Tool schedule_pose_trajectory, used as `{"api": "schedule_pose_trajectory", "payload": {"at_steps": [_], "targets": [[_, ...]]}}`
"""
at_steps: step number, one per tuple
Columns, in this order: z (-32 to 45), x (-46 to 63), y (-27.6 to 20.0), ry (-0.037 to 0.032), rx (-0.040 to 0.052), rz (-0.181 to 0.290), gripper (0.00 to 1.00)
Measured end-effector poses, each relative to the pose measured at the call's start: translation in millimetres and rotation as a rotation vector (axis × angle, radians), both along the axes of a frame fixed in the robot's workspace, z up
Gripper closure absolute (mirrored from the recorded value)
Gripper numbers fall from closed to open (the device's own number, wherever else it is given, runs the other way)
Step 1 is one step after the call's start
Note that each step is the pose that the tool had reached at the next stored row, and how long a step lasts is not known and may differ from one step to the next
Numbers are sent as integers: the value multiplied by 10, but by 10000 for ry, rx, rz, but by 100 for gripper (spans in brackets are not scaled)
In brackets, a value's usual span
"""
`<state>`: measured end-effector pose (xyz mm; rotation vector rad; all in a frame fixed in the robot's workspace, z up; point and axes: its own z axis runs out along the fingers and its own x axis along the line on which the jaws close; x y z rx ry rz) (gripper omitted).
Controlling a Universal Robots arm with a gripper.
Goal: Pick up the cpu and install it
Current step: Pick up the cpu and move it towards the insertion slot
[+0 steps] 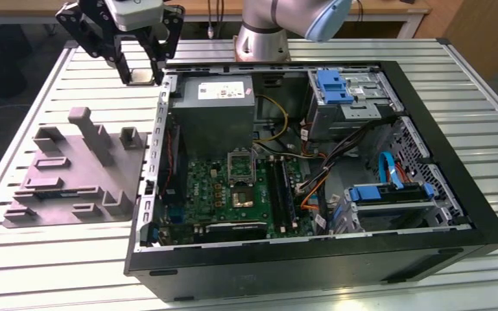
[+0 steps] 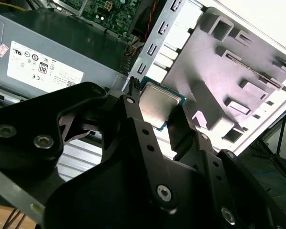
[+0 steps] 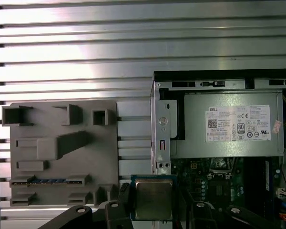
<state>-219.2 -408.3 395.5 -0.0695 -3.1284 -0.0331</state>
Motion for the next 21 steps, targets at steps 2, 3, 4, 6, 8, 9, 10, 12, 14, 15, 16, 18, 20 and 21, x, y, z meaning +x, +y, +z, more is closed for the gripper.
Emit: {"api": "schedule_pose_trajectory", "payload": {"at_steps": [2,3,4,6,8,9,10,12,14,15,16,18,20,21], "targets": [[0,11,0,0,0,0,53],[0,17,0,0,0,1,53],[0,23,0,0,0,1,53],[0,35,0,0,0,1,53],[0,47,0,0,0,0,53],[0,54,0,0,0,0,53],[0,59,0,0,0,0,53],[0,71,0,0,0,1,53],[-1,83,0,-1,1,0,53],[0,89,0,0,0,0,53],[0,95,0,0,-1,0,53],[0,108,0,0,0,0,53],[0,119,0,-1,0,-1,53],[0,124,0,0,0,0,53]]}}
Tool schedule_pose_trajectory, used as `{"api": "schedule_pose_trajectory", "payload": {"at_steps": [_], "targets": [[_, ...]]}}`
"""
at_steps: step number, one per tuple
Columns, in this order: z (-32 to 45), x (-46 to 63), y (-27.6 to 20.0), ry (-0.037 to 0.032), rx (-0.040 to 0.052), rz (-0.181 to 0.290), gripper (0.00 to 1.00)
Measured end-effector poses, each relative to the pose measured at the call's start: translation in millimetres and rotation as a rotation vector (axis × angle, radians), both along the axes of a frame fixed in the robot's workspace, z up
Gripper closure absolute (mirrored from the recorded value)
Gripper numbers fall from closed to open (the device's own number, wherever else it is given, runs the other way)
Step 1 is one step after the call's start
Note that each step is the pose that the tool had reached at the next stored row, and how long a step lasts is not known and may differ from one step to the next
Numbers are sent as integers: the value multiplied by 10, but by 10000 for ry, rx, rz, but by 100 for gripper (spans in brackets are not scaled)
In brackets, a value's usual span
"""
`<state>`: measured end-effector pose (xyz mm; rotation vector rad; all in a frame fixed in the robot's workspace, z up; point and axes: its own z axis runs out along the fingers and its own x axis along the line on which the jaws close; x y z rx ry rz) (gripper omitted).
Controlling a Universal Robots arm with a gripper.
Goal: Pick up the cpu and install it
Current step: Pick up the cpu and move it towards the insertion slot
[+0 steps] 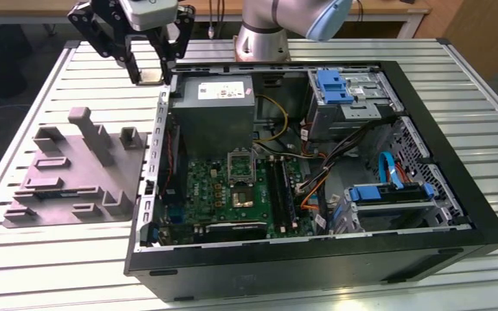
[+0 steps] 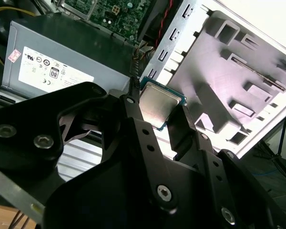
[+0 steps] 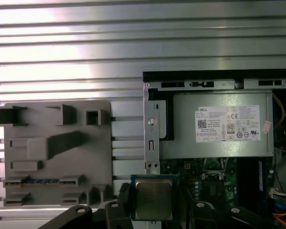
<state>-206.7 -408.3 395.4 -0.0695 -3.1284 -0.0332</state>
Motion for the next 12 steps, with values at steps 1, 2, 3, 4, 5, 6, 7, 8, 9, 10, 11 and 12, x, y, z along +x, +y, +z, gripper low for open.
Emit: {"api": "schedule_pose_trajectory", "payload": {"at_steps": [1,2,3,4,5,6,7,8,9,10,11,12], "targets": [[0,5,0,1,-1,0,53],[0,9,0,0,-1,0,53],[0,14,0,1,-1,1,53],[0,18,0,1,-1,0,53],[0,27,0,1,-1,0,53],[0,31,0,0,0,0,53],[0,36,0,1,-1,0,53],[0,40,0,1,0,0,53],[0,45,0,0,0,0,53],[0,49,0,0,0,0,53],[0,54,0,0,0,0,53],[0,59,0,0,-1,0,53]]}}
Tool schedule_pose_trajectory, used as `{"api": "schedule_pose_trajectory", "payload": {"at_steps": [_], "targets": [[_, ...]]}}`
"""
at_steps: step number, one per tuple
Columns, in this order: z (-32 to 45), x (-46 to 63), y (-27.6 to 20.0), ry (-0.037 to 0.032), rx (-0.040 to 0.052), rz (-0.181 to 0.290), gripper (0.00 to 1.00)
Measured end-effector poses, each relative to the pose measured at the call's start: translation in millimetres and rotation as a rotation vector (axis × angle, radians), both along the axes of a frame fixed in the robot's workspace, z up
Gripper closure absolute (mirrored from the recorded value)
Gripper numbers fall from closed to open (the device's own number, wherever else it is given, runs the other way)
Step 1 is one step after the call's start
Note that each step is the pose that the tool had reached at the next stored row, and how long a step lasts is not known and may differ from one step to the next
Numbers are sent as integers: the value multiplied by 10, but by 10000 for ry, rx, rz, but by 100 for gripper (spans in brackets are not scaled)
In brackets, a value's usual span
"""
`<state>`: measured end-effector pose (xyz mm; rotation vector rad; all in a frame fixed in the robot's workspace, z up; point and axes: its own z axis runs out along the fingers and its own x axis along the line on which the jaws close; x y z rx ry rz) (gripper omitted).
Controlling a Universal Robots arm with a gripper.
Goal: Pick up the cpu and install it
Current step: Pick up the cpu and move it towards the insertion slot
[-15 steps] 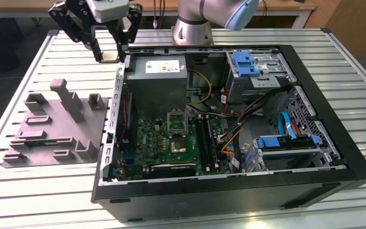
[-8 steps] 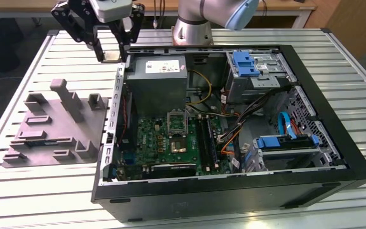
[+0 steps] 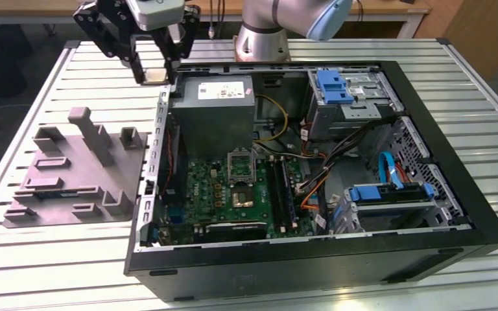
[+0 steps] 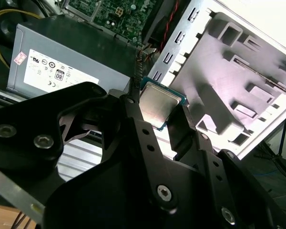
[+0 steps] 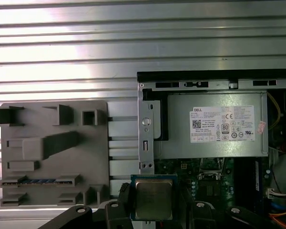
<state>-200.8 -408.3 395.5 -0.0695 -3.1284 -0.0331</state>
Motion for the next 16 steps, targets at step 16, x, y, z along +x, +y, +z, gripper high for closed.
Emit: {"api": "schedule_pose_trajectory", "payload": {"at_steps": [16], "targets": [[0,91,0,0,0,0,53]]}}
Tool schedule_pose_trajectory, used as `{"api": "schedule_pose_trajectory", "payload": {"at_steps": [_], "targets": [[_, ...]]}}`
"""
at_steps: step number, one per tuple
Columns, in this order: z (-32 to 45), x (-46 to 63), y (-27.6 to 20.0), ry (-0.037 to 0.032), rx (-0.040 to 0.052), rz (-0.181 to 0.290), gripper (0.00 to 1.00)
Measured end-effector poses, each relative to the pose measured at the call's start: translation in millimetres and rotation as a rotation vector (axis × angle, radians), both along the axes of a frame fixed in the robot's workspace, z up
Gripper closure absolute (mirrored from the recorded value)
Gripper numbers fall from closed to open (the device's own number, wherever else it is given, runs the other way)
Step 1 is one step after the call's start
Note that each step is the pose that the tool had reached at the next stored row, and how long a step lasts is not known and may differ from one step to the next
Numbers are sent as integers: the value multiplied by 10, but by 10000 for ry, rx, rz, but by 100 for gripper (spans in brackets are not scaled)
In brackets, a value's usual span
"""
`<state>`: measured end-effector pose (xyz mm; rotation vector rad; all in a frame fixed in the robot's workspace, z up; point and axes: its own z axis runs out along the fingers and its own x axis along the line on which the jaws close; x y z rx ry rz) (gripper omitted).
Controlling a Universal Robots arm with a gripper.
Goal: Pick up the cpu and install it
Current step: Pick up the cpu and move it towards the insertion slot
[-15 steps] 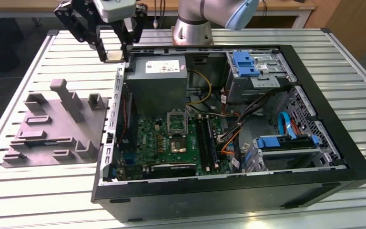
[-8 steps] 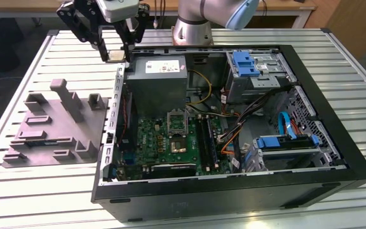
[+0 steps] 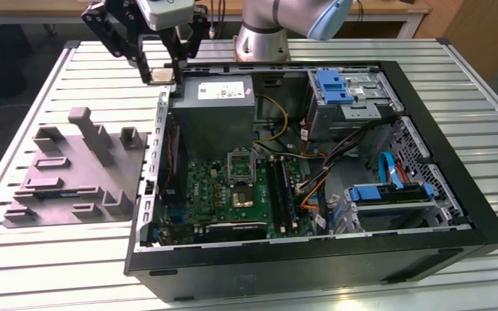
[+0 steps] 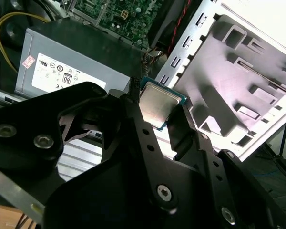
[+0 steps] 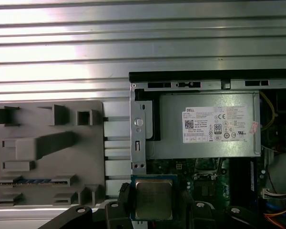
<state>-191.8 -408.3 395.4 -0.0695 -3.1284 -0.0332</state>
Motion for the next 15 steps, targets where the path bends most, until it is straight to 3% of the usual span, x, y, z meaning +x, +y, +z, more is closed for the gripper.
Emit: {"api": "schedule_pose_trajectory", "payload": {"at_steps": [15], "targets": [[0,99,0,0,0,0,53]]}}
